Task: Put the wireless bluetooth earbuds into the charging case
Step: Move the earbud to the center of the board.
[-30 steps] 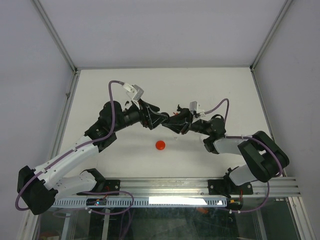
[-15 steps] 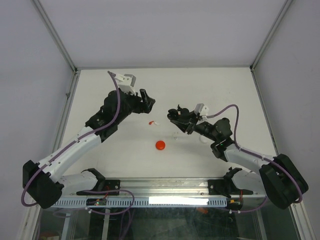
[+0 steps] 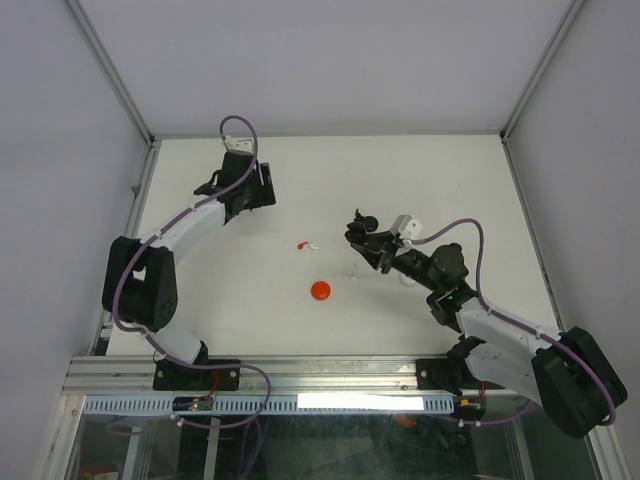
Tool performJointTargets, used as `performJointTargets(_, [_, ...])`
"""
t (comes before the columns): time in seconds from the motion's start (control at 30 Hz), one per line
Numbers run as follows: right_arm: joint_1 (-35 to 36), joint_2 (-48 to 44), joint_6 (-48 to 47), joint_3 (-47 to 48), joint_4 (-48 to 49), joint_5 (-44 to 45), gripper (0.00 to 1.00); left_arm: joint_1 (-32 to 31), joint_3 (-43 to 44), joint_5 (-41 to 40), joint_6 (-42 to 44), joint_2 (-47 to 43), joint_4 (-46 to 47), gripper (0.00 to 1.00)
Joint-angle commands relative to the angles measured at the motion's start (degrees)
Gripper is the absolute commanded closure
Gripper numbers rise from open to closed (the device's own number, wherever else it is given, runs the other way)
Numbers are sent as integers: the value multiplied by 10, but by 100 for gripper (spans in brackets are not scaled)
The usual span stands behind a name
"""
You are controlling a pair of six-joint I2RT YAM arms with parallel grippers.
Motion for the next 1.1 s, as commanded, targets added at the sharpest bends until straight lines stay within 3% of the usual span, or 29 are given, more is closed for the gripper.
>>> performJointTargets(0.0, [-2,-14,-17,2,8,16,100,31,67,-1,27,60,-18,37])
performJointTargets(0.57, [-2,-14,-10,-6,20,12,100,65,273,5,105,281,-129,61])
performJointTargets(1.07, [-2,-23,-10,-11,23,16,100,64,261,18,87,308,-158,74])
